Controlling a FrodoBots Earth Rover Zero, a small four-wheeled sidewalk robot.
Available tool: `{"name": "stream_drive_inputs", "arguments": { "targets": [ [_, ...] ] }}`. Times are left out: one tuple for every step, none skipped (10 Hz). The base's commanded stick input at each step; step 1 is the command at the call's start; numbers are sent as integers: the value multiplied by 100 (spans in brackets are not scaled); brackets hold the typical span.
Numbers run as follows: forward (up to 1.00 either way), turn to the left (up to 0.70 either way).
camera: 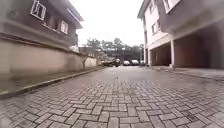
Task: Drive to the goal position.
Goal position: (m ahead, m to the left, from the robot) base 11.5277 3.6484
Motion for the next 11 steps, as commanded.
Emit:
{"name": "stream_drive_inputs", "arguments": {
  "targets": [
    [50, 0],
    [50, 0],
    [50, 0],
    [50, 0],
    [50, 0],
    [50, 0],
    [50, 0],
    [50, 0],
    [50, 0],
    [50, 0],
    [50, 0]
  ]
}}
